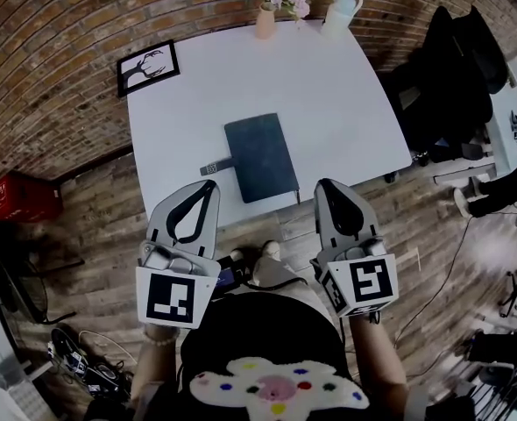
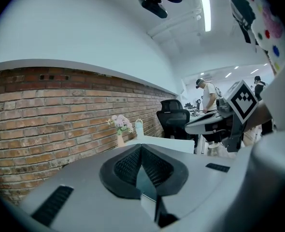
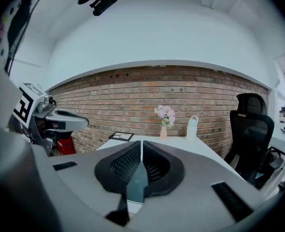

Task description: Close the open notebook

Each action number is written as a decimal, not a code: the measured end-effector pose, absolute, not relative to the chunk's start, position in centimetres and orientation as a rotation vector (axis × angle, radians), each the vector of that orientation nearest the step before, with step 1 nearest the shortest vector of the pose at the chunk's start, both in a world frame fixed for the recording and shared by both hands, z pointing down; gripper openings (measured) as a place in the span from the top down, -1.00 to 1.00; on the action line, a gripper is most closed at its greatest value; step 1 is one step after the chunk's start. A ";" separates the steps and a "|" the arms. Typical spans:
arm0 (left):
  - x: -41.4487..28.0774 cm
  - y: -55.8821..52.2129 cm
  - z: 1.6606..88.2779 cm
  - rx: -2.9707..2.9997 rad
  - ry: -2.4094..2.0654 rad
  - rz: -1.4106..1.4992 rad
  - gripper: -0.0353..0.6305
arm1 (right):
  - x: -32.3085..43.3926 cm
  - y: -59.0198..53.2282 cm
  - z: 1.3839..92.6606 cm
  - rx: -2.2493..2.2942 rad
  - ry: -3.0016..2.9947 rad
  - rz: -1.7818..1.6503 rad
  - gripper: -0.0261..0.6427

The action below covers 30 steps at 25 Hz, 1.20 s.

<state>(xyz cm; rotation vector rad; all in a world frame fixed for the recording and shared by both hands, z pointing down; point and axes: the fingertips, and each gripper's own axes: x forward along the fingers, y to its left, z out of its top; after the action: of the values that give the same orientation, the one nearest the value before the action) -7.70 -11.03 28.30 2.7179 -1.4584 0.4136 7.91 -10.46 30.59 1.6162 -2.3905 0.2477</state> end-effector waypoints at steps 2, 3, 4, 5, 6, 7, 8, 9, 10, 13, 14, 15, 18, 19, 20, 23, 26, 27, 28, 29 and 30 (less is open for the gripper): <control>-7.5 -11.2 28.2 2.722 -1.458 0.407 0.85 | 8.1 -10.5 30.4 1.618 -2.394 0.245 0.81; -7.3 -11.3 28.1 2.724 -1.457 0.404 0.85 | 8.1 -10.5 30.3 1.622 -2.399 0.243 0.81; -7.2 -11.3 28.1 2.728 -1.454 0.405 0.85 | 8.1 -10.6 30.0 1.630 -2.407 0.238 0.81; -7.1 -11.4 28.0 2.732 -1.450 0.407 0.85 | 8.0 -10.7 29.7 1.638 -2.416 0.233 0.81; -6.9 -11.5 28.0 2.737 -1.446 0.409 0.85 | 7.9 -10.8 29.6 1.641 -2.420 0.230 0.81; -6.8 -11.6 28.1 2.739 -1.442 0.410 0.85 | 8.0 -10.8 29.7 1.633 -2.416 0.230 0.81; -6.6 -11.7 28.1 2.741 -1.438 0.410 0.85 | 8.2 -10.7 29.9 1.623 -2.408 0.231 0.81; -6.4 -11.8 28.1 2.743 -1.435 0.410 0.85 | 8.3 -10.7 30.0 1.618 -2.403 0.233 0.81; -6.3 -11.9 28.1 2.746 -1.432 0.409 0.85 | 8.3 -10.8 29.9 1.623 -2.403 0.236 0.81; -5.8 -12.0 28.0 2.757 -1.424 0.411 0.85 | 8.4 -11.0 29.5 1.633 -2.411 0.226 0.81; -5.6 -12.0 28.0 2.758 -1.422 0.412 0.85 | 8.5 -10.9 29.7 1.619 -2.403 0.222 0.81; -5.5 -12.0 28.0 2.759 -1.420 0.412 0.85 | 8.7 -10.8 30.0 1.607 -2.395 0.221 0.81; -5.4 -12.1 28.1 2.759 -1.422 0.411 0.85 | 8.8 -10.9 30.3 1.600 -2.392 0.224 0.81; -5.3 -12.1 28.1 2.759 -1.422 0.412 0.85 | 8.9 -10.9 30.3 1.601 -2.392 0.225 0.81; -5.3 -12.0 28.2 2.759 -1.422 0.414 0.85 | 8.9 -10.9 30.3 1.602 -2.391 0.226 0.81; -5.3 -12.1 28.2 2.758 -1.422 0.416 0.85 | 9.0 -10.9 30.3 1.601 -2.389 0.224 0.81; -5.2 -12.1 28.2 2.752 -1.422 0.415 0.85 | 9.1 -10.9 30.3 1.598 -2.386 0.224 0.81; -5.1 -12.0 28.2 2.753 -1.420 0.419 0.85 | 9.1 -10.9 30.3 1.598 -2.385 0.225 0.81; -5.1 -12.0 28.2 2.754 -1.419 0.421 0.85 | 9.1 -10.9 30.3 1.599 -2.385 0.226 0.81; -5.1 -12.1 28.2 2.755 -1.419 0.423 0.85 | 9.2 -10.9 30.3 1.599 -2.384 0.227 0.81; -5.0 -12.1 28.2 2.756 -1.418 0.423 0.85 | 9.2 -10.9 30.4 1.599 -2.383 0.228 0.81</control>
<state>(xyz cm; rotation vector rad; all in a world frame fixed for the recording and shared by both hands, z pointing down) -5.04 -12.07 28.22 2.7559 -1.4184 0.4230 9.16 -10.89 30.37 1.5989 -2.3832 0.2277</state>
